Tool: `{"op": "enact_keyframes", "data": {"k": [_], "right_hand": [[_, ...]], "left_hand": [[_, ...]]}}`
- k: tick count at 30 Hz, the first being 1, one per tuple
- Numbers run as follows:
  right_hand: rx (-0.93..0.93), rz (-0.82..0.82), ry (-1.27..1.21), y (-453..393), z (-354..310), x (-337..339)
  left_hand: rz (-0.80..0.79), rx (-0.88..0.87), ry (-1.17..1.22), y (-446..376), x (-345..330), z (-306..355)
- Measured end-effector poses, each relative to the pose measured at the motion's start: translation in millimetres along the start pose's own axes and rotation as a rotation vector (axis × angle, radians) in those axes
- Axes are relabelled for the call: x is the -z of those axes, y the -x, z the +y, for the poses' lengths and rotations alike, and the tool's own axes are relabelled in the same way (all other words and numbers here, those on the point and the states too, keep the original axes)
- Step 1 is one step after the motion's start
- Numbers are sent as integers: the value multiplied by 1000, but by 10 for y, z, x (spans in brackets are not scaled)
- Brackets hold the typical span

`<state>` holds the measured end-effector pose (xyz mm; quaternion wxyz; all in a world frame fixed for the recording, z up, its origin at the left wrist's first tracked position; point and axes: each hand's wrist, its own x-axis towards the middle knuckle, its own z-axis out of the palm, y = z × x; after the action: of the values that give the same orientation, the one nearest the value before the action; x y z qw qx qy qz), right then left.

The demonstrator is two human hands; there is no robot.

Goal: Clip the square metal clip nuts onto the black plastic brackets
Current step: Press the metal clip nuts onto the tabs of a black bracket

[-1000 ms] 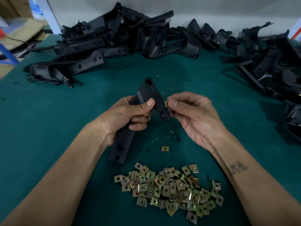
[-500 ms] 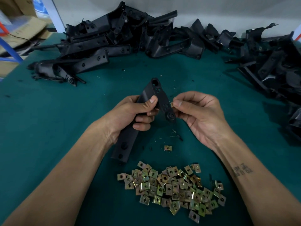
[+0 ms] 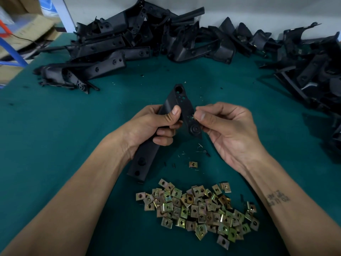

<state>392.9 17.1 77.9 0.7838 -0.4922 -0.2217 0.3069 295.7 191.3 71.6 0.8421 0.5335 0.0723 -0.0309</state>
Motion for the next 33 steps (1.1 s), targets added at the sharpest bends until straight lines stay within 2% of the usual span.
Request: {"op": "enact_keyframes", "data": {"k": [7, 13, 16, 22, 28, 33], "right_hand": [[11, 15, -22, 103, -50, -40], [93, -23, 39, 119, 12, -84], [192, 2, 252, 130, 60, -104], [327, 76, 995, 150, 69, -51], [489, 43, 1129, 123, 24, -15], [589, 78, 1198, 121, 46, -30]], "left_hand": [[17, -58, -9, 16, -23, 3], [115, -156, 0, 21, -57, -7], [168, -203, 42, -17, -92, -12], [141, -162, 9, 1, -97, -11], [100, -115, -14, 18, -114, 4], [95, -107, -23, 25, -128, 7]]}}
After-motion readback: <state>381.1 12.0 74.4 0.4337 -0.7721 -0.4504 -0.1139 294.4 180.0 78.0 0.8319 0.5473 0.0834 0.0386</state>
